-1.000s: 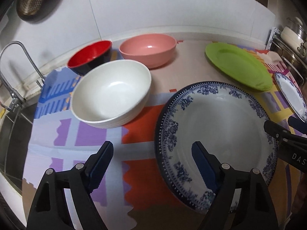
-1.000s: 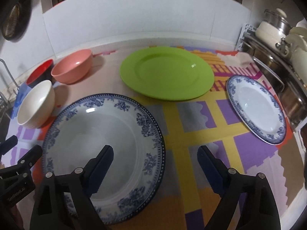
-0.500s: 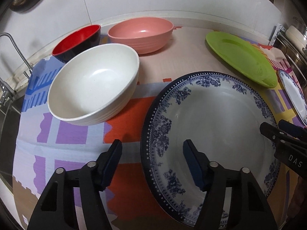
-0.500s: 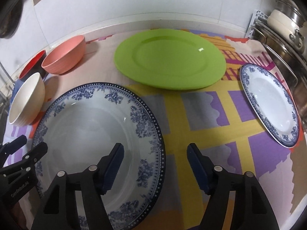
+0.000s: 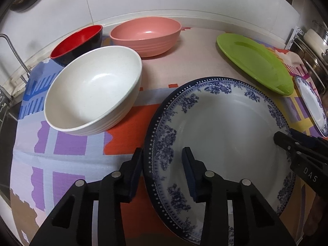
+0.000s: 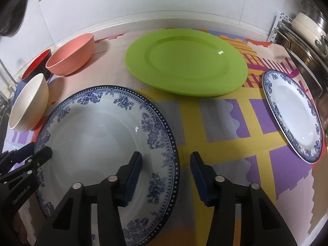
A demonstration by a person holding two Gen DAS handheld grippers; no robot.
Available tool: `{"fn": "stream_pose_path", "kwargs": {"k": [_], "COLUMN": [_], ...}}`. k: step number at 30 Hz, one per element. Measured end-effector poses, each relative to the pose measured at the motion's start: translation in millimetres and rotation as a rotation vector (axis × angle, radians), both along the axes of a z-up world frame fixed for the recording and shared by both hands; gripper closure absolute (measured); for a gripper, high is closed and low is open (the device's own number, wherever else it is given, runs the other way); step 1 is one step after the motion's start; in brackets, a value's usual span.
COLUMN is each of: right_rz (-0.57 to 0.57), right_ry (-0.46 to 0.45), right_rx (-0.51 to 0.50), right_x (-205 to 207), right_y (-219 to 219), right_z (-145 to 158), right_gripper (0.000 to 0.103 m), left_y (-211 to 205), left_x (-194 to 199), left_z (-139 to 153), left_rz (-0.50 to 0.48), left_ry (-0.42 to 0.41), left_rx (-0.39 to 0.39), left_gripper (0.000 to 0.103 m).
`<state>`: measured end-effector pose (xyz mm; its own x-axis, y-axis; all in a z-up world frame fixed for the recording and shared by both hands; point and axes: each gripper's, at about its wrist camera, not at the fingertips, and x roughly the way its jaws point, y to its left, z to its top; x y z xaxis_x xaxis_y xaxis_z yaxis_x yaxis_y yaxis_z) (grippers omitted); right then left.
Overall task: Organize plates and bowls
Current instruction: 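Close both tools on the rim of the large blue-and-white plate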
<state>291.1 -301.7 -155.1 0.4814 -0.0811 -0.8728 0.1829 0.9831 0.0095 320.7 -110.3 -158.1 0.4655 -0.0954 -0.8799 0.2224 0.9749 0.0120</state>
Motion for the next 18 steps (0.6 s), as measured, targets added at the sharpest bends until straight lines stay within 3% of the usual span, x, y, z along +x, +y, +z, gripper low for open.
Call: {"fn": "stream_pose_path", "kwargs": {"k": [1,18], "right_rz": [0.009,0.030], "right_ry": [0.000,0.016], "right_rx": [0.006,0.017], "right_x": [0.1,-4.7], "right_y": [0.6,5.5], "right_z": [0.3,5.8], "right_gripper": [0.064,0.065], "left_y": [0.2,5.3], "left_x": [0.1,-13.3], "left_z": [0.1,9.3], "left_rz": [0.001,0.038], "left_ry": [0.000,-0.018], "left_rx": [-0.001,0.013], "left_gripper": [0.065,0.065]}}
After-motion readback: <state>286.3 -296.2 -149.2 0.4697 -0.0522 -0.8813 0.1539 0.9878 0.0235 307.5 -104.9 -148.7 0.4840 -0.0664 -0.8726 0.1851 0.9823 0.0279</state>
